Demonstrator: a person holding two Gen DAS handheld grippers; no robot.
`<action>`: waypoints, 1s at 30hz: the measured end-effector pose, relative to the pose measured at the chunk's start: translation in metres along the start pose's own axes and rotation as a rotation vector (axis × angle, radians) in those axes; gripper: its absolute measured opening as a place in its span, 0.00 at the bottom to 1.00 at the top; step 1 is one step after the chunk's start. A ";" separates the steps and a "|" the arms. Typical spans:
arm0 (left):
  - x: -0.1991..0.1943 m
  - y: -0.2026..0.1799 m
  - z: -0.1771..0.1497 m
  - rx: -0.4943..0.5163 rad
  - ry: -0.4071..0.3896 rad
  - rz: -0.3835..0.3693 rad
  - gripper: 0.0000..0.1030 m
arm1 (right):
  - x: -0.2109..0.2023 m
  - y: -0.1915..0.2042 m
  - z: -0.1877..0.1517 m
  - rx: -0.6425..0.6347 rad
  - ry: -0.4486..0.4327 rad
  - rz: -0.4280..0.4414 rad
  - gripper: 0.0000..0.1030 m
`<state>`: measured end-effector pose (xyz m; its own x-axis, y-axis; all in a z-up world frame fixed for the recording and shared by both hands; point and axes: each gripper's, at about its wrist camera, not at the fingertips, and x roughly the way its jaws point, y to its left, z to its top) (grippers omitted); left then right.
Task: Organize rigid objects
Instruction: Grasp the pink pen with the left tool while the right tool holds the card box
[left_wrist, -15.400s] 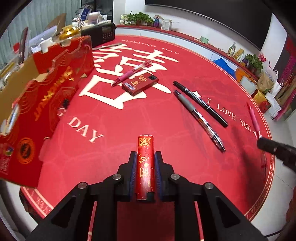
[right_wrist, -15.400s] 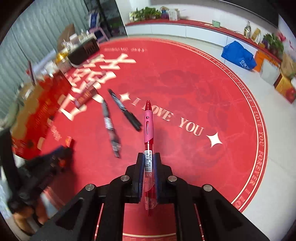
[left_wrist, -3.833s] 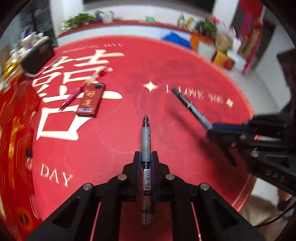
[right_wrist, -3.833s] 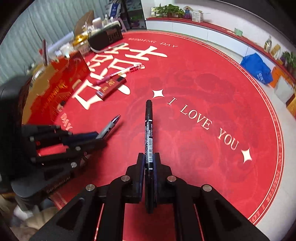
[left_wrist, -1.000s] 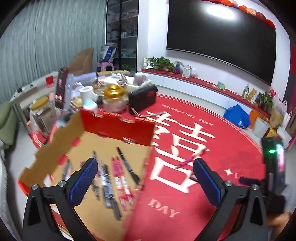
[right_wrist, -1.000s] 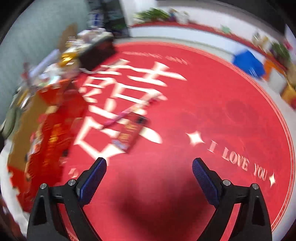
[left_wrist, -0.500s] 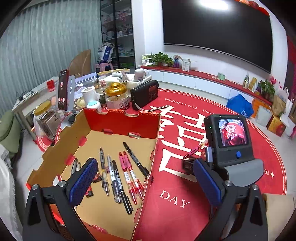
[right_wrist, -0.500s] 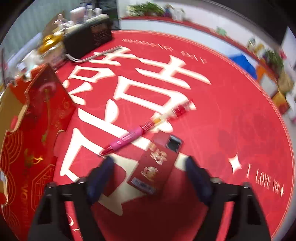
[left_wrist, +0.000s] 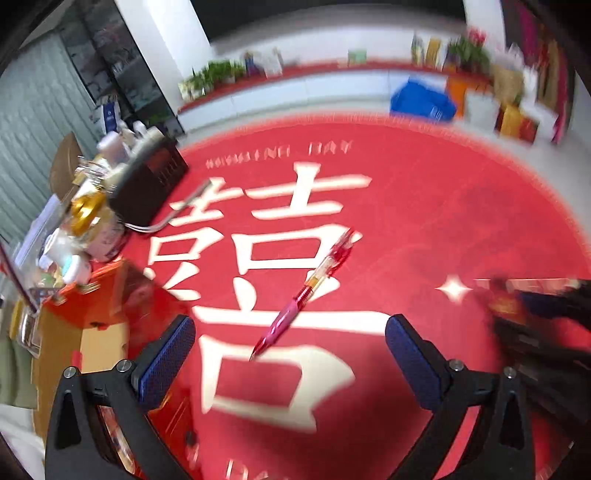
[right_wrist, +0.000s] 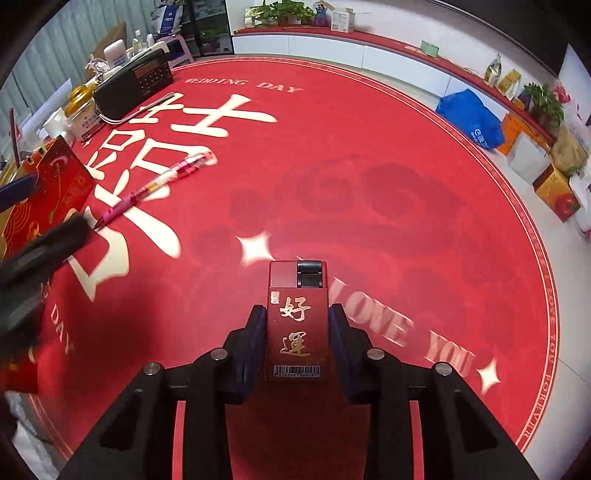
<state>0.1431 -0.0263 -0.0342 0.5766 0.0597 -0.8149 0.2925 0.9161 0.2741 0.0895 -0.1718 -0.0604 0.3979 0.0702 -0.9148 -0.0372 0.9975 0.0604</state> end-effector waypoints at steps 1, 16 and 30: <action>0.015 0.000 0.004 0.004 0.032 0.004 1.00 | -0.001 -0.003 -0.002 -0.002 -0.003 0.007 0.35; 0.024 -0.026 -0.013 -0.055 0.074 -0.261 1.00 | -0.008 -0.022 -0.012 -0.007 -0.026 0.049 0.35; 0.053 -0.005 0.005 -0.241 0.088 -0.169 1.00 | 0.003 -0.012 0.001 -0.064 -0.012 -0.022 0.60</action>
<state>0.1760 -0.0301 -0.0766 0.4635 -0.0770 -0.8828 0.1832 0.9830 0.0105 0.0914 -0.1840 -0.0633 0.4106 0.0485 -0.9105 -0.0862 0.9962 0.0141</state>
